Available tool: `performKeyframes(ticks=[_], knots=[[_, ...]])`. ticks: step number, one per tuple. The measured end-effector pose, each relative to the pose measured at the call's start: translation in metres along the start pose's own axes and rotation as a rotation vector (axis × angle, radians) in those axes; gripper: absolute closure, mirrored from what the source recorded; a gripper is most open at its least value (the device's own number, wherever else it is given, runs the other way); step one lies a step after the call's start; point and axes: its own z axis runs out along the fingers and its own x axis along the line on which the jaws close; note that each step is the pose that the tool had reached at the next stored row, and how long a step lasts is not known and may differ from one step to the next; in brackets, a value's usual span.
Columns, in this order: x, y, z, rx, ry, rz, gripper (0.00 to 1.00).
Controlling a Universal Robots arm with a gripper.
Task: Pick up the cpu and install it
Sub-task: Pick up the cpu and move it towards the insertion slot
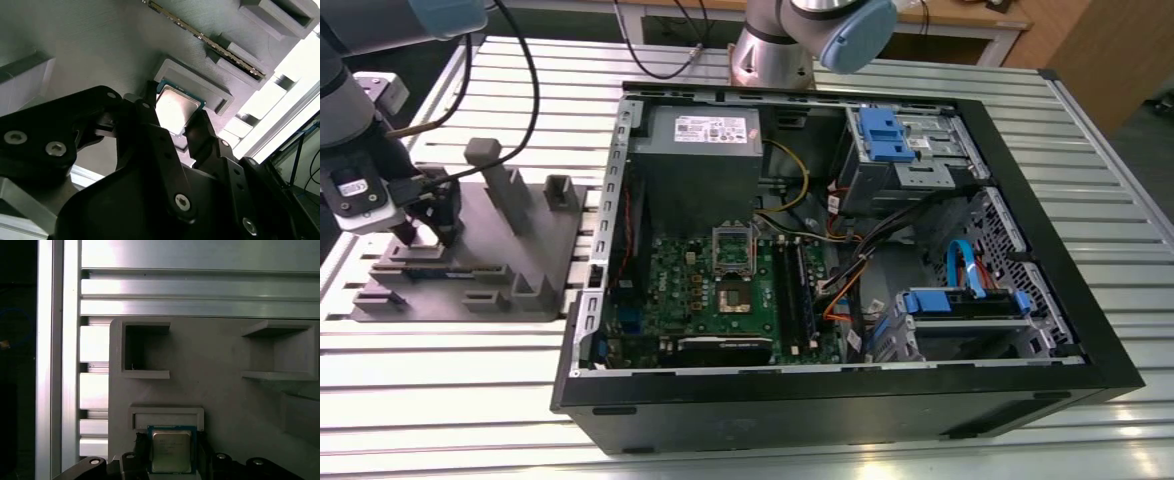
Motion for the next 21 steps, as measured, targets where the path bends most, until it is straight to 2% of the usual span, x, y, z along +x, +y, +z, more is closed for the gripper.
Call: performKeyframes(ticks=[5,13,16,21], knots=[[-0.0001,0.0000,-0.0005,0.0000,-0.0001,0.000,0.51],[-0.0001,0.0001,-0.0083,-0.0004,0.0001,0.000,0.51],[-0.0002,0.0001,-0.0083,-0.0052,-0.0002,0.000,0.51],[-0.0001,0.0000,-0.0062,-0.0053,0.0001,0.000,0.51]])
